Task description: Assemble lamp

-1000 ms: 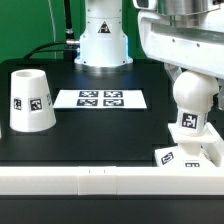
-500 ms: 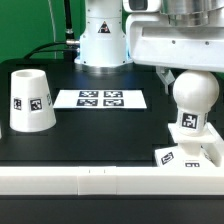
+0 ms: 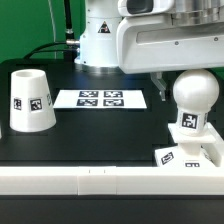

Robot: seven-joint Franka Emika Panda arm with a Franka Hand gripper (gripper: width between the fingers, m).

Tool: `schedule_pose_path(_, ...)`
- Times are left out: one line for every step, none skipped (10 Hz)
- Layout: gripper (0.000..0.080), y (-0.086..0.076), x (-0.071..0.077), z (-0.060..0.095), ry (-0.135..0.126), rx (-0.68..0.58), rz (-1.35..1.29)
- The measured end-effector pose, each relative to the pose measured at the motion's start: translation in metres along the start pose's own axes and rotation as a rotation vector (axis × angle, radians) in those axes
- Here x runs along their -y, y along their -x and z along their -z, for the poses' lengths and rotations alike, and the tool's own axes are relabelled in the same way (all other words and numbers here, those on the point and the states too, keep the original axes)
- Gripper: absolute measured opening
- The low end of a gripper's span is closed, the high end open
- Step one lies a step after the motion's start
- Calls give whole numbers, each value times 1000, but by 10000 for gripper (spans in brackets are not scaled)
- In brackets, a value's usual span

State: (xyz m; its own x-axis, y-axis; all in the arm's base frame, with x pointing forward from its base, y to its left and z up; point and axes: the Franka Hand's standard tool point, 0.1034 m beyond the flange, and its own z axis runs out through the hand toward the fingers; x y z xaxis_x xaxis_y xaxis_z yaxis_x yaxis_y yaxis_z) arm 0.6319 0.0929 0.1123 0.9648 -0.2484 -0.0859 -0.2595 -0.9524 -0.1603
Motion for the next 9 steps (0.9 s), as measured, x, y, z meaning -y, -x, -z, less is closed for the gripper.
schedule_pose_path(699, 0, 0, 0, 0, 0, 110)
schedule_pose_path(699, 0, -1, 0, 6, 0, 195)
schedule_pose_path(699, 0, -2, 0, 26, -2, 317)
schedule_pose_path(699, 0, -2, 0, 39, -1, 428)
schedule_pose_path(699, -1, -2, 0, 47, 0, 572)
schedule_pose_path(699, -1, -1, 1, 50, -1, 629)
schedule_pose_path(699, -1, -1, 0, 63, 3, 742)
schedule_pose_path(699, 0, -1, 0, 66, 6, 808)
schedule_pose_path(699, -1, -2, 0, 74, 10, 908)
